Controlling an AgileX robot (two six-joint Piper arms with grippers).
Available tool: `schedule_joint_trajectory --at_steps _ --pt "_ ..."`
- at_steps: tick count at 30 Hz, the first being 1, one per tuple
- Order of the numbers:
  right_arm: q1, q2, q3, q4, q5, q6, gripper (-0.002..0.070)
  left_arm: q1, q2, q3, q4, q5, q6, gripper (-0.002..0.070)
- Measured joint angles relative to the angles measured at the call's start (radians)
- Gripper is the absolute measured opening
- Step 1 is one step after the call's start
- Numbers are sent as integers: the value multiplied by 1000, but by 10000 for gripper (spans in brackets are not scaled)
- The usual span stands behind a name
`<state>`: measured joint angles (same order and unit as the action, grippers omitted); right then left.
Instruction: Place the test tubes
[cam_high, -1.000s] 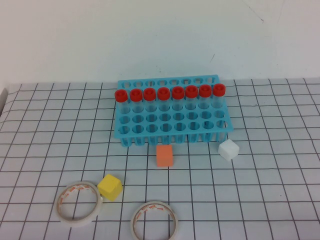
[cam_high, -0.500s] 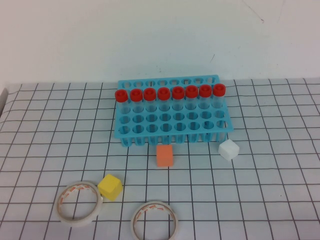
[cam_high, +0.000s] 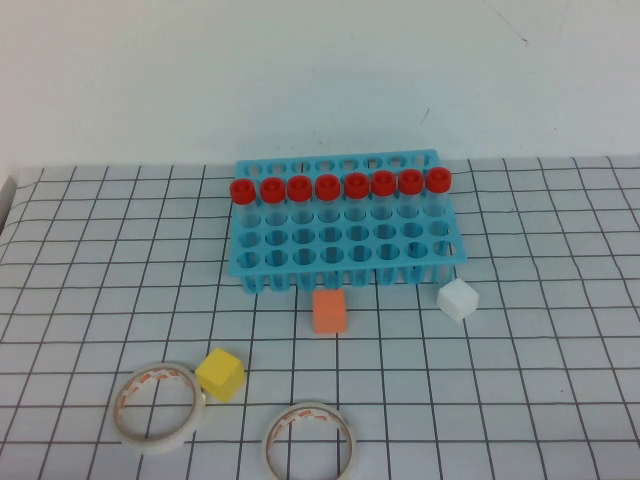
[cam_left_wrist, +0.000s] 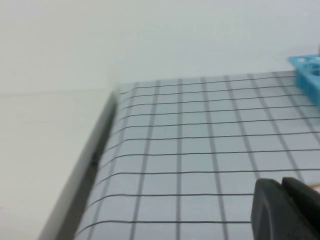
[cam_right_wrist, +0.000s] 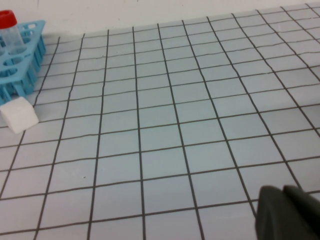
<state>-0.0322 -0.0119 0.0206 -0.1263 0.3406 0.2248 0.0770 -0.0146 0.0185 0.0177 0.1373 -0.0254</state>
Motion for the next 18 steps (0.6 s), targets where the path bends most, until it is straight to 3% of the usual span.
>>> schedule_joint_trajectory --at_steps 4,8,18 --pt "0 0 0 0 0 0 -1 90 0 0 -18 24 1 -1" --pt "0 0 0 0 2 0 -1 108 0 0 -25 43 6 -1" --pt "0 0 -2 0 2 0 -1 -45 0 0 -12 96 211 -1"
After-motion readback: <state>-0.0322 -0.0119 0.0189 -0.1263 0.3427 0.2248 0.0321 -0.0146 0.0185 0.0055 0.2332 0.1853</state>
